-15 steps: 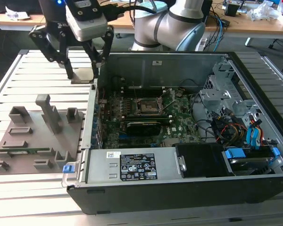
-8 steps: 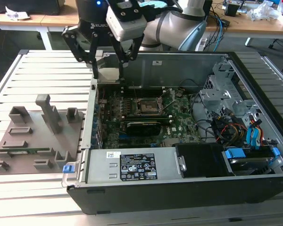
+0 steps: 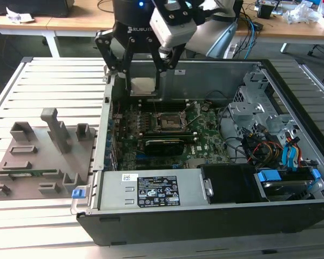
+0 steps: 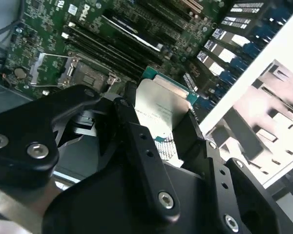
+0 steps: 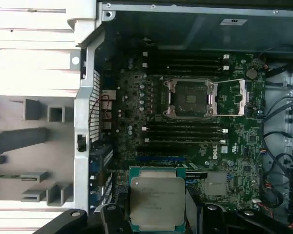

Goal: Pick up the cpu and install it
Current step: 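Pick up the cpu and move it towards the insertion slot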

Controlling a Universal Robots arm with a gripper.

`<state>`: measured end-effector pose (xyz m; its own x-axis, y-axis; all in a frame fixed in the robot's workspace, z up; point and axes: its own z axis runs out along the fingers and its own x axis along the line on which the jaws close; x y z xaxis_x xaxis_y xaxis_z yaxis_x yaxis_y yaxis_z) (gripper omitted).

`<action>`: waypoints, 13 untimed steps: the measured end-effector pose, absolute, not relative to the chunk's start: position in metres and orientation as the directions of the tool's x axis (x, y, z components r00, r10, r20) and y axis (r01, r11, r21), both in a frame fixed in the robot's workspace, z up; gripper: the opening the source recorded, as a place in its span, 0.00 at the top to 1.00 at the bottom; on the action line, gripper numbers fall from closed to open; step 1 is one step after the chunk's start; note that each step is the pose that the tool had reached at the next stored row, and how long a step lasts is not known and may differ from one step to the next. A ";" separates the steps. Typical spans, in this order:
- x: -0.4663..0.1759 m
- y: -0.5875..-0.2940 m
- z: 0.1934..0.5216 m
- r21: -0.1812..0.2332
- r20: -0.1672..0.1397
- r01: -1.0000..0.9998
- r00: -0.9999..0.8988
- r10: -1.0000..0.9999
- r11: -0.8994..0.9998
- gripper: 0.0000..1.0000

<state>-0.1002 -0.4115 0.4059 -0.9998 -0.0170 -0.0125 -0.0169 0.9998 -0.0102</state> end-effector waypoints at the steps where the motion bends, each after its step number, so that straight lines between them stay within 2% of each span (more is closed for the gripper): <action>1: -0.090 -0.411 0.406 -0.010 -0.013 -0.017 -1.000 -0.017 1.000 0.45; 13: -0.016 -0.410 0.406 -0.012 -0.012 -0.017 -1.000 -0.017 1.000 0.45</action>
